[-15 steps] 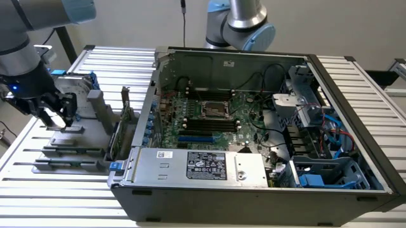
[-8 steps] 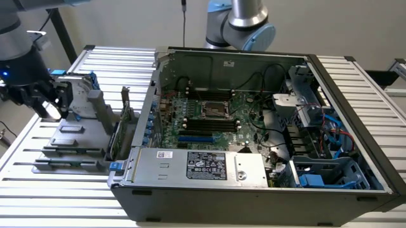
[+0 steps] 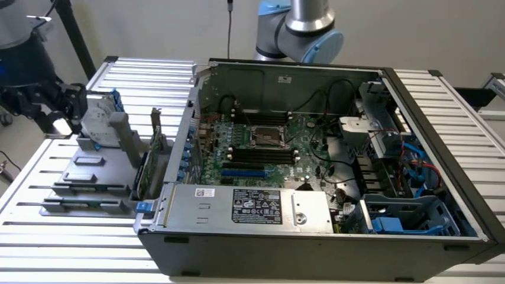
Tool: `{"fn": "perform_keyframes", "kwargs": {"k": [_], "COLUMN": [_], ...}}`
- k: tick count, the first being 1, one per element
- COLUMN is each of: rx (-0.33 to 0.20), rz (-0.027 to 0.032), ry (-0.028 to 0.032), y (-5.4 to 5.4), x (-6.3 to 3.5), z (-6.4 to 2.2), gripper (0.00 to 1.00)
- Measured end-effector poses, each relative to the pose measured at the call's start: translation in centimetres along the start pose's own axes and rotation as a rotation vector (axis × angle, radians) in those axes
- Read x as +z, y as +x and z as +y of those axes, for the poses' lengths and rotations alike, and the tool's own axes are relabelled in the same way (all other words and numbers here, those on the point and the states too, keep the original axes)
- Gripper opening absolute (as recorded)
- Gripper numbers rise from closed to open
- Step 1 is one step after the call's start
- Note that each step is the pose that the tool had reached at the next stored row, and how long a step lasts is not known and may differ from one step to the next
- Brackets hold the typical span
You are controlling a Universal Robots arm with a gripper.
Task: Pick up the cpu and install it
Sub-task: 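Pick up the cpu and move it towards the insertion slot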
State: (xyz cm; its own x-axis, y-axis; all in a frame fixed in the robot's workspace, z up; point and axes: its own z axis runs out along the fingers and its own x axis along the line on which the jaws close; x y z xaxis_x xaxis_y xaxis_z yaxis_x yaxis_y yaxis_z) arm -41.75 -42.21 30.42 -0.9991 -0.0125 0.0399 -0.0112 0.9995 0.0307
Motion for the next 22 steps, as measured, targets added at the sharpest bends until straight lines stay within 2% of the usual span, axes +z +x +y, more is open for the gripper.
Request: {"fn": "perform_keyframes", "kwargs": {"k": [8,16,19,22], "rx": [-0.002,-0.002,-0.002,-0.002], "rz": [0.0024,0.0052,0.0071,0.0080], "ry": [0.0000,0.0000,0.0000,0.0000], "y": [-2.0,-5.4,-6.7,-8.1], "x": [-3.73,-7.38,-8.42,-8.85], "z": [0.16,0.36,0.42,0.45], "gripper": [0.55,0.55,0.55,0.55]}}
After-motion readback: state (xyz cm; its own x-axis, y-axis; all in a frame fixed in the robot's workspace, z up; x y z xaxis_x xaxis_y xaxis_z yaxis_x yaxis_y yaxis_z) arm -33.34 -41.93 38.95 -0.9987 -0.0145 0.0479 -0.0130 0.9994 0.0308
